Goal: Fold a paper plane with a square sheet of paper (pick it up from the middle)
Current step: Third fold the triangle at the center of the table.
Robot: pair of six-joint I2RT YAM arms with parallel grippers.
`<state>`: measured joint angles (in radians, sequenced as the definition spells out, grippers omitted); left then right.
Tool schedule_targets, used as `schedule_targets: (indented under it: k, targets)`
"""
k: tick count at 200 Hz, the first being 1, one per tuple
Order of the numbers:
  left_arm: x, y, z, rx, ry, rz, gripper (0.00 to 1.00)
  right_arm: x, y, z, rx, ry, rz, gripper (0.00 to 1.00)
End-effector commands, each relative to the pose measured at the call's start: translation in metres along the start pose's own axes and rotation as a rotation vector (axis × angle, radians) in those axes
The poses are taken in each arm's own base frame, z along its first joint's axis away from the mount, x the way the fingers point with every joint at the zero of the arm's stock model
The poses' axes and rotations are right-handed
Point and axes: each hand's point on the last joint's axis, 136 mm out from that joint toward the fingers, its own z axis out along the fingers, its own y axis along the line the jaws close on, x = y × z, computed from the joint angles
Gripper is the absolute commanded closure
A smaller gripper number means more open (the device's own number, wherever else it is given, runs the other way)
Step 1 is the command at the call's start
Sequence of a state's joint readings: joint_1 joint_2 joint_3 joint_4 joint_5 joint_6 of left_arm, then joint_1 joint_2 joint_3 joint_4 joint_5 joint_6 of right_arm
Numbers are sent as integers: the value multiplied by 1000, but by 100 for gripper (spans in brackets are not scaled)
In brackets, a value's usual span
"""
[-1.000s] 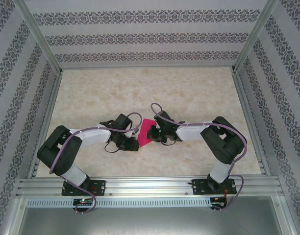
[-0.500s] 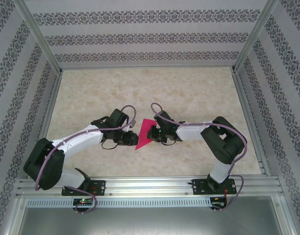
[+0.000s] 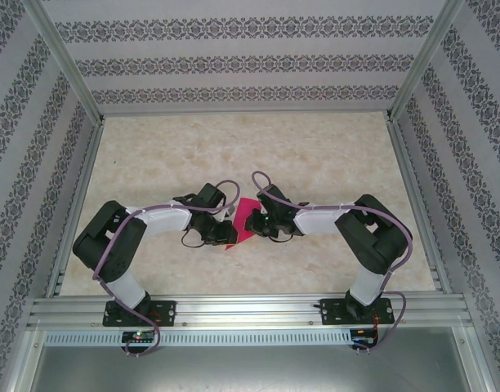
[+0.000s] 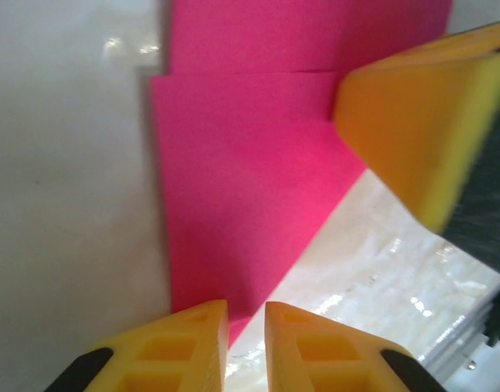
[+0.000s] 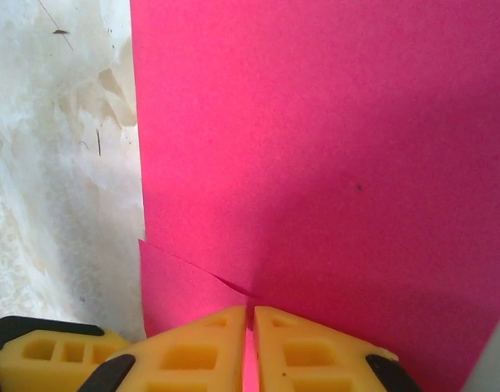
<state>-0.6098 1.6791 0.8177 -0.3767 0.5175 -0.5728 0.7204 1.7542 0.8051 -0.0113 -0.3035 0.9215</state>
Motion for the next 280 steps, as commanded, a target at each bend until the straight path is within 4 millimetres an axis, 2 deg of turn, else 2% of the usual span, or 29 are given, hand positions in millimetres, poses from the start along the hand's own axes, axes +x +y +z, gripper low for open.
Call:
schedule_targets:
  k: [1,24,54,91,122,164,182,222,280]
  targets:
    - [16,29,9,-79,22,-9,82,-8,-8,-11,37,-35,8,86]
    - [28,45,12,-123,33,-23,85,-11,17,-23,-32,-56,-30,85]
    - [29,51,13,-143,31,-19,87,-2,38,-27,-77,-48,-69,88]
    - [25,49,12,-143,26,-12,88,11,35,-11,-72,-23,-47,90]
    - [23,46,11,-138,21,-8,88,19,44,0,-100,4,-51,90]
    - [21,45,13,-136,24,-12,88,26,24,17,-45,30,-13,91]
    - [22,47,13,-147,29,-11,88,26,8,20,11,23,5,91]
    - [33,61,15,-192,48,-22,90,12,-27,10,111,-22,33,90]
    - [42,68,19,-193,65,-26,91,-11,-54,-4,107,-72,90,88]
